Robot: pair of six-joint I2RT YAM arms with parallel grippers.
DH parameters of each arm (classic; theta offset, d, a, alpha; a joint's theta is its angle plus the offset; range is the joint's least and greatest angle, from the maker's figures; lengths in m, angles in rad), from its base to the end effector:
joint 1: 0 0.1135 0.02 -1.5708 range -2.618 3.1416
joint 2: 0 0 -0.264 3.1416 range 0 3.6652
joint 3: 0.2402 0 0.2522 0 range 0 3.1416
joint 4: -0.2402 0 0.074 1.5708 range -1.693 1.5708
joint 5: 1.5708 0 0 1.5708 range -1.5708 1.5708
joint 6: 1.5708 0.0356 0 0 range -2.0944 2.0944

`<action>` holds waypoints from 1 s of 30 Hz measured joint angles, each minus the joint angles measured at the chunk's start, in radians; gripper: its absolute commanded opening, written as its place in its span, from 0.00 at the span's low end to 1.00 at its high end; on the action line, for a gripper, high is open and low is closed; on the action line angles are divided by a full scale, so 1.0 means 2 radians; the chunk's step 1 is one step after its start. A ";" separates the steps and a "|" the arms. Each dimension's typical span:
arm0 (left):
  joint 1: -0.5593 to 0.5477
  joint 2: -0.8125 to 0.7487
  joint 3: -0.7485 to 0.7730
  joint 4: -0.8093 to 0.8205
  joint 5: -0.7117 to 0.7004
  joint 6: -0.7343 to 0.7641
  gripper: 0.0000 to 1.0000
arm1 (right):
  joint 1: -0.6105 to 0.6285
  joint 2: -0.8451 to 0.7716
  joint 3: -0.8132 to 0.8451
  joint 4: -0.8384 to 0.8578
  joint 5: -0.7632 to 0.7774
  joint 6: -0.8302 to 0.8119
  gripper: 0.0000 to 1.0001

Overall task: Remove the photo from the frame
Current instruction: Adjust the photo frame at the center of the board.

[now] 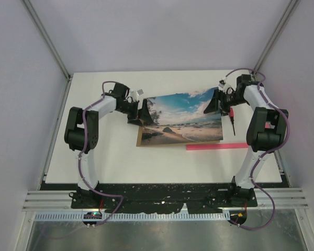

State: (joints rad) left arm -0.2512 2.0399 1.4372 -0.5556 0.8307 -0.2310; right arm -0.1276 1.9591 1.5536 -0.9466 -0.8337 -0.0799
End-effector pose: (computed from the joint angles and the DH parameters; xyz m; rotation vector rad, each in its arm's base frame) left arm 0.3949 -0.1285 0.1698 0.2730 2.6640 -1.2752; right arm 0.3901 -0.0235 0.2208 -0.0649 2.6269 1.1261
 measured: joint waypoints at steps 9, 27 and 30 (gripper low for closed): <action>-0.004 0.000 -0.002 0.003 -0.001 0.001 1.00 | 0.015 0.000 0.002 -0.001 0.014 -0.005 0.61; -0.003 0.000 -0.007 0.017 0.004 0.001 1.00 | -0.018 0.000 0.015 -0.035 -0.180 -0.038 0.61; -0.003 0.000 -0.008 0.020 0.008 0.001 0.99 | -0.024 0.001 0.019 -0.052 -0.196 -0.051 0.61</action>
State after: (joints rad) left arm -0.2569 2.0399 1.4216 -0.5163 0.8463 -0.2298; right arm -0.1749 1.9614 1.5917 -1.0500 -1.2247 -0.1810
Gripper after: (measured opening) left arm 0.995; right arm 0.614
